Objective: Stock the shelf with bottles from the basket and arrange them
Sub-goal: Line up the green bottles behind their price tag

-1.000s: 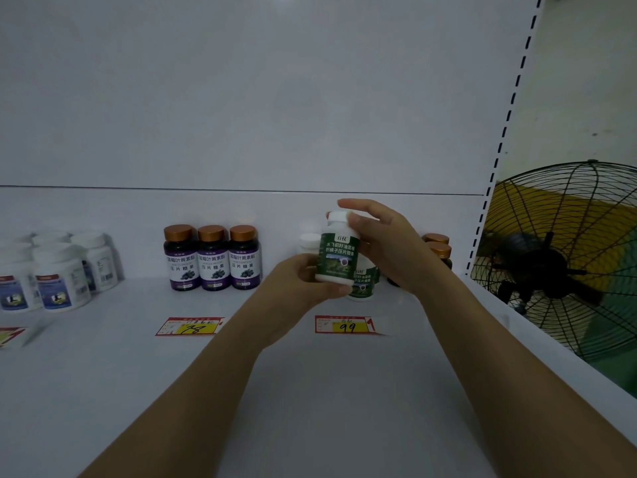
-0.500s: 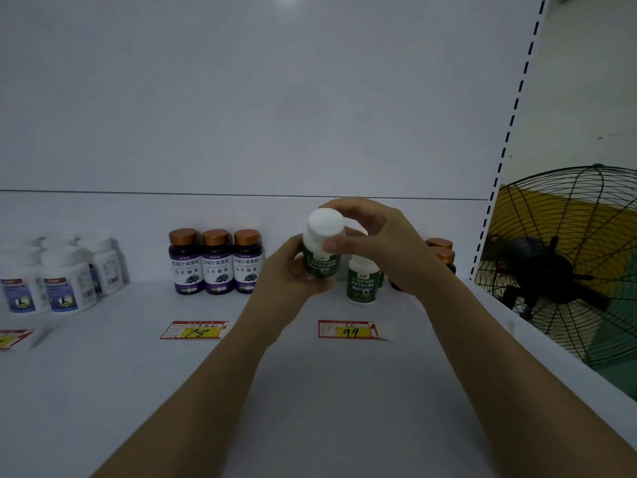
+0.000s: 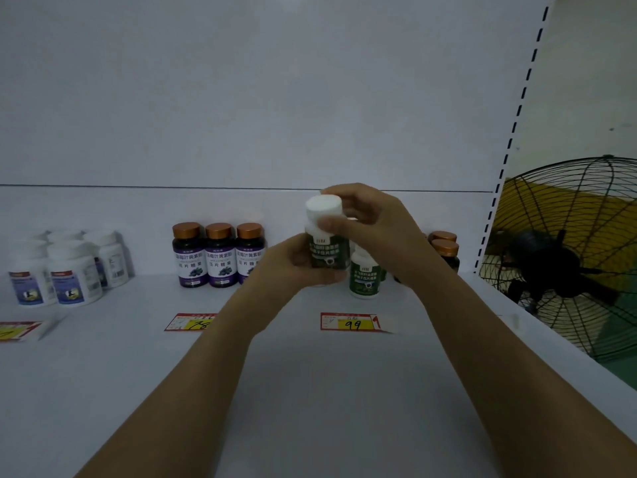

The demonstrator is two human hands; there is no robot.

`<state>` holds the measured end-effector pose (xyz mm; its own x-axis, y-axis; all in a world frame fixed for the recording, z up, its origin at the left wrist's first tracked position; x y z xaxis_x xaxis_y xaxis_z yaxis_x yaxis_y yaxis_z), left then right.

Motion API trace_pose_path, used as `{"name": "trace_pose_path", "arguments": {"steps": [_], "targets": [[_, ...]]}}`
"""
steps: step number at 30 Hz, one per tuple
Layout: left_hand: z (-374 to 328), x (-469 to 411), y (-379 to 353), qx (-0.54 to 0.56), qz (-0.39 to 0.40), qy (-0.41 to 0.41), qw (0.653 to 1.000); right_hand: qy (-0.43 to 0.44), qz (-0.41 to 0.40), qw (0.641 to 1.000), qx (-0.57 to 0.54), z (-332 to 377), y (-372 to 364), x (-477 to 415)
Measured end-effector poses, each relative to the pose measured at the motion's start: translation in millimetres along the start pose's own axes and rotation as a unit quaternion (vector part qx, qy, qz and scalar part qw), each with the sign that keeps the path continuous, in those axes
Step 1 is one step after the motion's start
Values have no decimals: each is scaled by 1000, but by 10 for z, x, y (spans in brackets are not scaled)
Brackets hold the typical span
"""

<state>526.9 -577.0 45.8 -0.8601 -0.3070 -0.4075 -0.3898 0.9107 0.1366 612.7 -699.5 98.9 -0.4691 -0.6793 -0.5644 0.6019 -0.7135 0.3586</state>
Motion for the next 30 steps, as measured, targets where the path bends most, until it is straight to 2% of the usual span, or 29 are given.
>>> {"name": "trace_pose_path", "arguments": {"steps": [4,8,13,18,22,25,28,30], "targets": [[-80,44,-59,164,59,124,977,-129,-44,990,-44,-137,46,-26],[-131,113,-92,188,93,214,954,-306,11,941,-142,-204,-16,19],[-132,122,-78,202,109,256,939,-367,39,912,-179,-251,-35,55],[-124,122,-67,160,103,238,952,-356,37,917,-177,-284,-32,36],[-83,110,-67,46,90,183,978,-271,38,946,-173,-248,18,-6],[-36,64,-23,-43,49,143,988,-207,45,977,-37,-205,53,-9],[-6,37,-22,-117,32,112,986,-174,41,974,140,-152,48,-4],[1,30,-41,-155,33,88,983,-152,30,969,195,-125,55,-18]]}}
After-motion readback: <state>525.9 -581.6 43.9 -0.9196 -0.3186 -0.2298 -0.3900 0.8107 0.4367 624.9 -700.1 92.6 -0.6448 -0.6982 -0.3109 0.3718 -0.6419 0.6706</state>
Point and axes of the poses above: each hand's wrist, its own x-axis away from the middle knuckle, its own y-axis out of the back of the hand, z = x × y, the point moved 2 cm from there along -x, towards the middle knuckle, and after that the axes turned 5 degrees about -y, right-handed, at the moved point
